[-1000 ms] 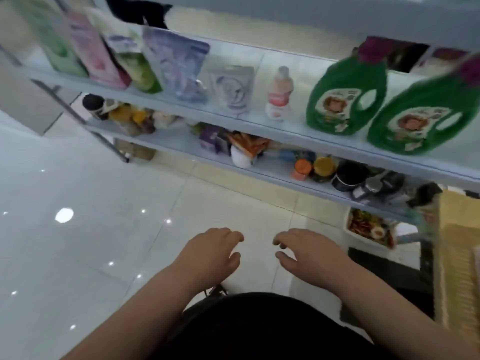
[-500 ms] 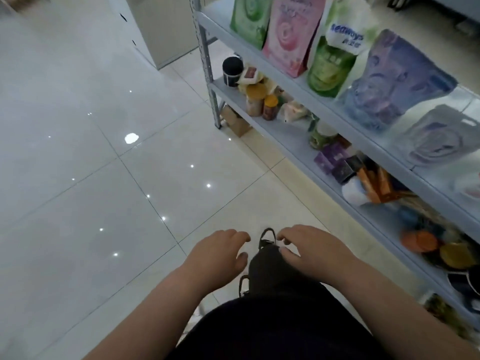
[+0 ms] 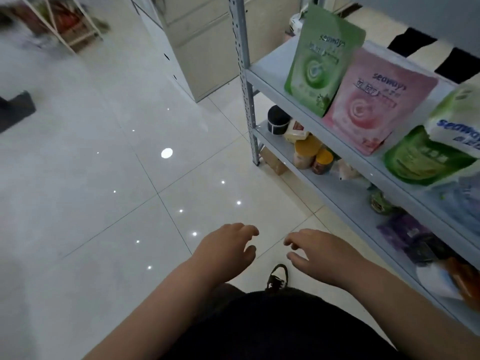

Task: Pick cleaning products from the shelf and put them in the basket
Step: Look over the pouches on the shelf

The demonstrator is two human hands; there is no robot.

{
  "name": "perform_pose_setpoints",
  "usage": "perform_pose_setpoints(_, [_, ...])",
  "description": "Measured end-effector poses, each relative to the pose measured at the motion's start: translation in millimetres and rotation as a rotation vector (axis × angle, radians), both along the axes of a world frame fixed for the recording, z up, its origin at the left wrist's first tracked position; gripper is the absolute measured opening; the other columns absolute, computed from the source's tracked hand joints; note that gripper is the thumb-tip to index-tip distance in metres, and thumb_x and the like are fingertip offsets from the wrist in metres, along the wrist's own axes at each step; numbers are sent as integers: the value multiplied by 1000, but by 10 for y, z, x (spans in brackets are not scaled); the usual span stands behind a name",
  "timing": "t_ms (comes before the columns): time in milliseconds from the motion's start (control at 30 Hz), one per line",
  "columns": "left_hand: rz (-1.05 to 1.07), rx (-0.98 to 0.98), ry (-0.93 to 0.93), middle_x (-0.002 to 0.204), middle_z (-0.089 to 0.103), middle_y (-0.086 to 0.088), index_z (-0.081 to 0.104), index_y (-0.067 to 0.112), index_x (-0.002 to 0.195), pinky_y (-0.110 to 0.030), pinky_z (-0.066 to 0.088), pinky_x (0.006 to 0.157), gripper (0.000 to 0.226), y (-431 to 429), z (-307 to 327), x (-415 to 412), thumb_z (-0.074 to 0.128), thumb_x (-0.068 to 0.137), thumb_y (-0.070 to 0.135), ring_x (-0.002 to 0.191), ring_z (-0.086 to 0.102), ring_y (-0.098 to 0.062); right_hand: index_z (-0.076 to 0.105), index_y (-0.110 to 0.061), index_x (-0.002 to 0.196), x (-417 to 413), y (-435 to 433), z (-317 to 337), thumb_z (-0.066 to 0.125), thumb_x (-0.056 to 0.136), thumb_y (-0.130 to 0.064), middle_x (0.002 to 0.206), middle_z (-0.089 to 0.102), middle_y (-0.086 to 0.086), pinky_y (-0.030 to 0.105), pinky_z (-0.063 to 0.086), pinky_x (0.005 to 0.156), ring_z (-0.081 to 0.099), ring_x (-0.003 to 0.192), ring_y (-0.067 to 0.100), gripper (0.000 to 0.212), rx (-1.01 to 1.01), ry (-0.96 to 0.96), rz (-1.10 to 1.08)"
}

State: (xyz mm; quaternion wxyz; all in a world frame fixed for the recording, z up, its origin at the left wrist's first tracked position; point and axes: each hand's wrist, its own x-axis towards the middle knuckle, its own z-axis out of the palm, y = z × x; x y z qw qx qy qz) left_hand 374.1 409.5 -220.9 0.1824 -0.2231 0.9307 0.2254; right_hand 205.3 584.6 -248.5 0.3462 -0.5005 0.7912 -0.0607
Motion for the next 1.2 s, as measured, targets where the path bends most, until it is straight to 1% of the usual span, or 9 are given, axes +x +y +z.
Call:
perform_pose_setpoints(233, [16,24,16,128,60,16,52,36,138,-26,48,85,38,-1027,-107,-442,50,100,39,111,58,-8,53,-38,134,-576,-1175,93,48,101,-48,121,61,-16,25,44,75,53,98,4,34,-26,44,-10])
perform_pose_setpoints(333, [-55,30,33,127,61,16,52,36,137,-29,51,88,38,-1590,-201,-731,50,99,38,111,58,-8,53,-39,133,-782,-1625,66,49,101,-48,122,61,-16,25,45,75,57,106,6,33,-13,48,-68])
perform_pose_setpoints(467, [-230,31,40,129,60,14,51,35,139,-33,52,90,38,-2429,-218,-1220,50,101,39,116,57,-10,54,-40,131,-1025,-2156,52,49,100,-49,123,63,-17,28,45,74,58,109,6,32,20,70,-229])
perform_pose_setpoints(633, [-429,1,70,126,62,13,53,34,135,-29,50,87,35,-3264,-165,-1821,50,101,38,116,58,-12,58,-38,128,-1251,-2680,85,52,99,-47,115,59,-20,32,52,81,58,106,7,31,-27,67,-489])
perform_pose_setpoints(833, [-552,19,78,125,63,12,56,32,134,-26,46,83,35,-3643,-111,-2736,53,100,35,109,61,-12,60,-39,123,-1571,-2892,67,53,97,-47,108,57,-20,31,50,77,57,95,8,28,-69,49,-702])
perform_pose_setpoints(933, [-532,43,91,120,66,11,60,32,131,-28,49,85,33,-3606,-88,-3267,57,98,33,104,62,-12,61,-38,123,-1817,-2802,80,54,97,-44,107,56,-21,29,47,79,57,98,7,27,-57,59,-763])
perform_pose_setpoints(1033, [-401,164,103,116,67,8,60,29,128,-34,55,87,34,-3504,-141,-3826,64,95,33,100,66,-13,61,-35,123,-2107,-2700,110,54,98,-44,113,62,-14,32,51,87,61,104,14,27,-33,63,-774])
perform_pose_setpoints(1100, [-269,263,97,122,65,7,53,27,137,-31,55,78,51,-3418,-217,-4172,71,91,37,94,66,-11,62,-34,121,-2269,-2635,131,55,98,-47,113,64,-12,35,54,85,62,101,16,28,-23,70,-774])
perform_pose_setpoints(1200, [-101,440,129,130,53,11,37,27,153,-27,49,78,84,-3278,-344,-4604,81,84,43,106,60,-17,62,-34,122,-2488,-2552,173,56,96,-48,115,66,-12,33,53,81,62,98,14,30,1,62,-765])
